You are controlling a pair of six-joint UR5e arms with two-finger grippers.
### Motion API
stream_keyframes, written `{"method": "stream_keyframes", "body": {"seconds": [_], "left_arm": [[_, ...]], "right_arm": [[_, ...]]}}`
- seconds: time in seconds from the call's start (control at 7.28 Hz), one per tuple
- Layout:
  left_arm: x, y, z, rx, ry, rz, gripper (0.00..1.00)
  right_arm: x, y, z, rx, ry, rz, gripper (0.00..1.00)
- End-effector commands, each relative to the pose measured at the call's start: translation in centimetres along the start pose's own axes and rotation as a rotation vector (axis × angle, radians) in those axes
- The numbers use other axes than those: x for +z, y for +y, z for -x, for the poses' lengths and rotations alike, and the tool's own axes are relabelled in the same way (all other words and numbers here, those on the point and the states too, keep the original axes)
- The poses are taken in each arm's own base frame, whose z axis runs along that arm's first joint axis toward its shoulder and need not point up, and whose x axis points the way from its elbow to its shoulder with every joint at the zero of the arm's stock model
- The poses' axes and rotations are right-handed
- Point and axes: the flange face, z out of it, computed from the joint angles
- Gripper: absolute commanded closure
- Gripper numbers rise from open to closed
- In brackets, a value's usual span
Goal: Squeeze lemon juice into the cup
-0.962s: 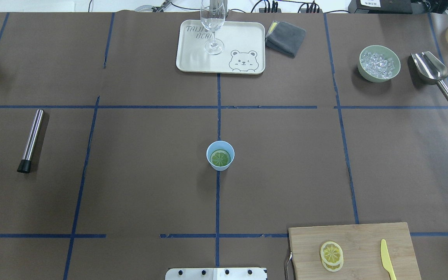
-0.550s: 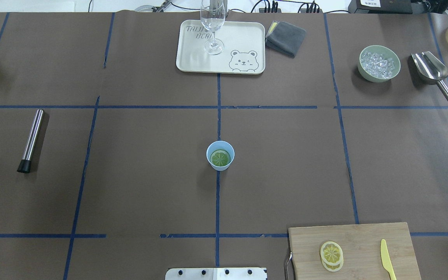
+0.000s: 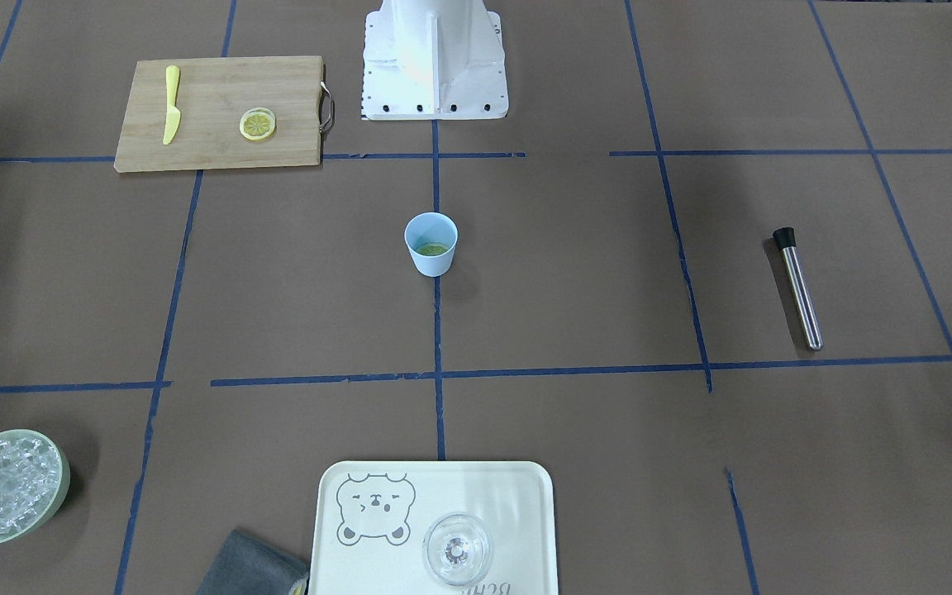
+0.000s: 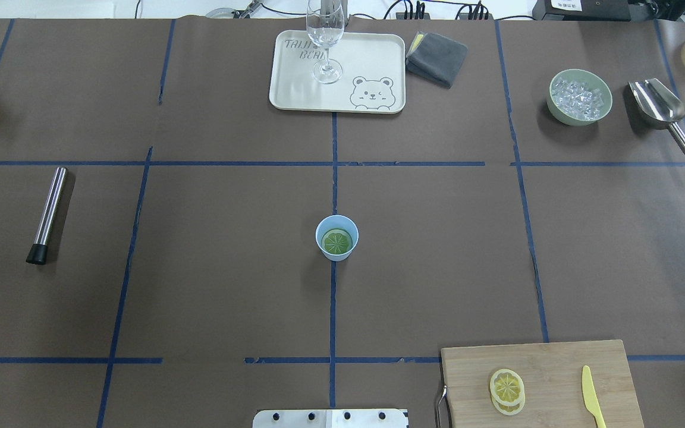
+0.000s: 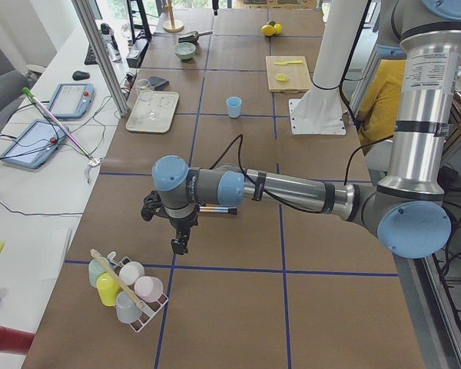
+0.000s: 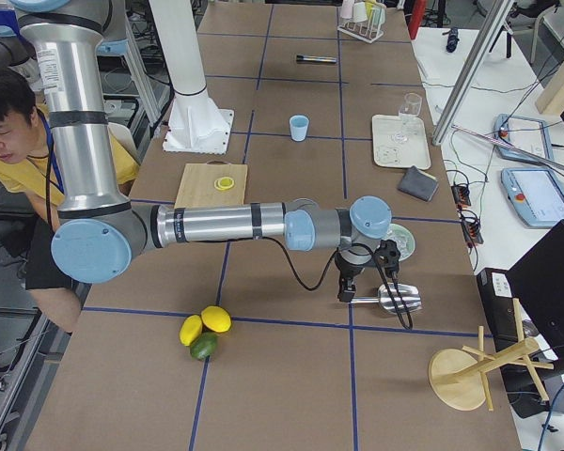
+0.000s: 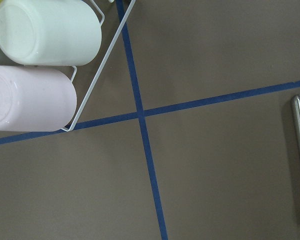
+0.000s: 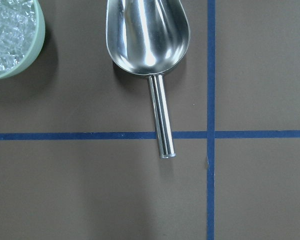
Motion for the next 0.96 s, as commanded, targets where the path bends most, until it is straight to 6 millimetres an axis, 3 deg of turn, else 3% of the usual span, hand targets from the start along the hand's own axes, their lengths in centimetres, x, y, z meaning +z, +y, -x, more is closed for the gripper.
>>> {"method": "stream_keyframes", "body": {"seconds": [0.0,0.14,0.27,0.82], "left_arm": [[0.4,0.8,0.8,0.035,0.040,0.007,0.00],[1.4,1.8,1.8,-0.052,0.055,0.020,0.00],[1.3,3.5,3.4,-0.094,0.064,0.014,0.00],[1.9,4.2,3.5,-0.208,0.110,0.023,0.00]], "right_arm": [[0.1,0.1,-0.2,0.003,0.000,0.002,0.00],[0.3,0.3,-0.3,0.005,0.001,0.006,0.00],[0.3,0.3,-0.3,0.006,0.001,0.007,0.00],[0.3,0.4,-0.3,0.001,0.001,0.004,0.00]]}}
